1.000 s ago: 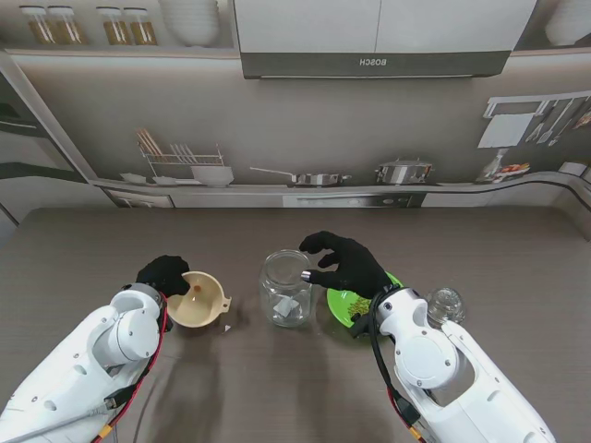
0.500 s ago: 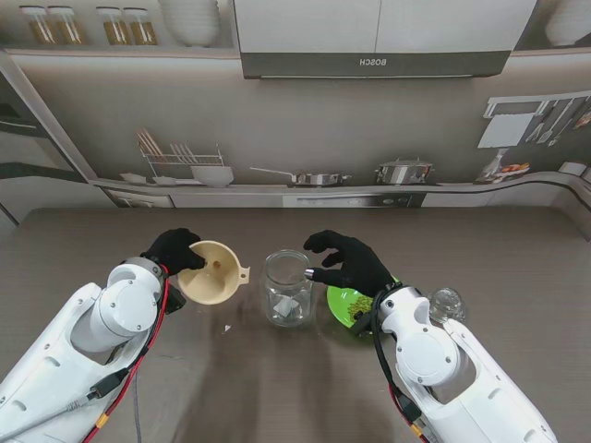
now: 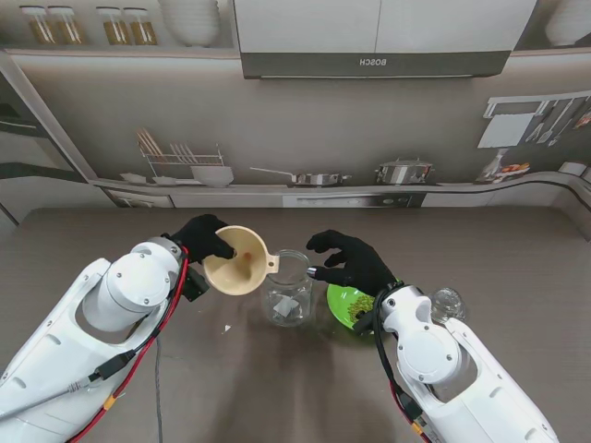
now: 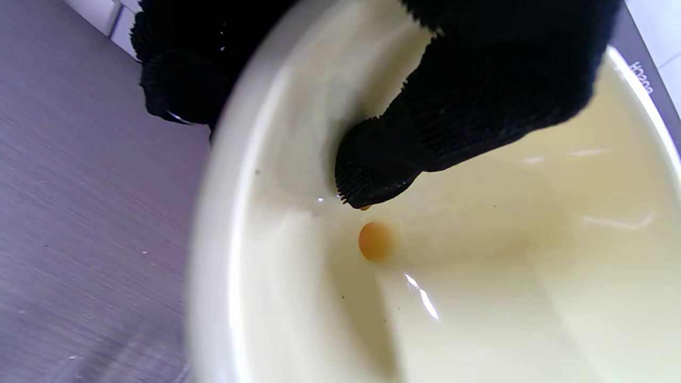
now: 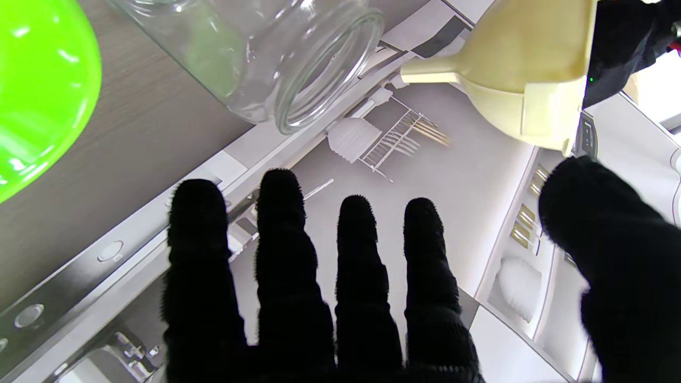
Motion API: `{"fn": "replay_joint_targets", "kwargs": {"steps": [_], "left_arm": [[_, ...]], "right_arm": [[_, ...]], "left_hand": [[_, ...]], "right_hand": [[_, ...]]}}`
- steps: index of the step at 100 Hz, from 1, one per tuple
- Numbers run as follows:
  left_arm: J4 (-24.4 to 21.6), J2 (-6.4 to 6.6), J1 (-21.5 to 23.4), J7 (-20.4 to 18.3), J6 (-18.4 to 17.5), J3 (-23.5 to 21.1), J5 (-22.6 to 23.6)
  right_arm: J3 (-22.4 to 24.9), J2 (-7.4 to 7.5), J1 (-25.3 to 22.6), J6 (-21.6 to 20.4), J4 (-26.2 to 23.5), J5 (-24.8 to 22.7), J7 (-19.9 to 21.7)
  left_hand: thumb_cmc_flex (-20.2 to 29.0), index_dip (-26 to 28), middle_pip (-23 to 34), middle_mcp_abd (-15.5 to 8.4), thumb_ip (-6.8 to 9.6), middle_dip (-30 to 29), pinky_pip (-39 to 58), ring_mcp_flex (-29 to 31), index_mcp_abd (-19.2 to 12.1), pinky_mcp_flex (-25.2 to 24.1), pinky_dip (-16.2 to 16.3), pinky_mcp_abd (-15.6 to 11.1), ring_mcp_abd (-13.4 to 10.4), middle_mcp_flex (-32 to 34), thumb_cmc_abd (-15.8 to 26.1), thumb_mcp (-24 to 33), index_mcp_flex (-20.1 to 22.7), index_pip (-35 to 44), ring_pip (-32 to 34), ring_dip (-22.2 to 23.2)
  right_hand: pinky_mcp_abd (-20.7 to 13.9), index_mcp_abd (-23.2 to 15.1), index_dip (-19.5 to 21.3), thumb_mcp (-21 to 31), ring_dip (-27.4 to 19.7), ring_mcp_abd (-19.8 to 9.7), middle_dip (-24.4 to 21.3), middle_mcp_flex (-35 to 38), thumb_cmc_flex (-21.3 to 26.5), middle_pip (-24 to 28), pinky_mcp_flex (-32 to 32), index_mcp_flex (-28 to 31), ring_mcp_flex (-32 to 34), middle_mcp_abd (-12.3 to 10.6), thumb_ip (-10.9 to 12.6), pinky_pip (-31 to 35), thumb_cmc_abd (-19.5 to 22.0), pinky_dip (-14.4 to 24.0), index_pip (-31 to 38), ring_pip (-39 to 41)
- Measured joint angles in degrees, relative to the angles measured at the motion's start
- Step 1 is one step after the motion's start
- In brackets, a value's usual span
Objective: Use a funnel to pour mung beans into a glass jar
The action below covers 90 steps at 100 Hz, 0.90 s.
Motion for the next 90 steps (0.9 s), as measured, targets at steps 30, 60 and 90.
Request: {"fn": "replay_joint_targets", "kwargs": {"steps": [30,60,90], "left_arm": [[3.28,-0.52,-4.96,-0.29,1.31,4.64,-3.14],[6.35,-1.12,-7.25,-0.32,2.17,7.83,-5.0],[9.4,-1.99,-8.95,0.7,1.83,10.3,-6.61]], "right_arm": [[0.17,0.0,0.12,0.37,0.16,0.18,0.21],[0.61,-0.14,0.13,1.09,0.24,-0.02,-0.73],[1.52,-0.62,-0.05,2.5,0.19,0.0,-2.61]], "left_hand": [[0.0,0.0,-0.02,0.08,0.0,0.52,-0.02,-0.23,0.04,-0.21,0.1,0.01,0.16,-0.28,0.0,0.01,0.01,0.06,0.01,0.01],[0.0,0.0,-0.11,0.52,0.0,0.53,-0.2,-1.18,0.17,-1.06,0.76,0.35,0.52,-1.15,-0.01,0.02,0.01,0.06,0.01,0.01],[0.0,-0.36,-0.91,0.78,0.0,0.54,-0.69,-1.48,0.24,-1.5,1.32,0.37,0.79,-1.49,-0.01,0.02,0.02,0.07,0.01,0.01]], "right_hand": [[0.0,0.07,0.0,0.0,0.0,0.0,0.0,0.0,0.0,0.0,-0.08,0.0,0.0,0.01,0.0,0.0,0.01,0.0,0.01,0.0],[0.0,0.1,0.0,0.0,0.0,0.02,0.0,0.0,0.0,0.0,-0.34,0.08,0.0,0.01,0.0,0.0,0.01,0.0,0.01,0.0],[0.0,0.76,0.0,-0.06,0.0,0.06,0.0,0.0,0.01,0.0,-0.39,0.08,0.0,0.04,0.02,0.0,1.72,0.0,0.02,0.16]]}}
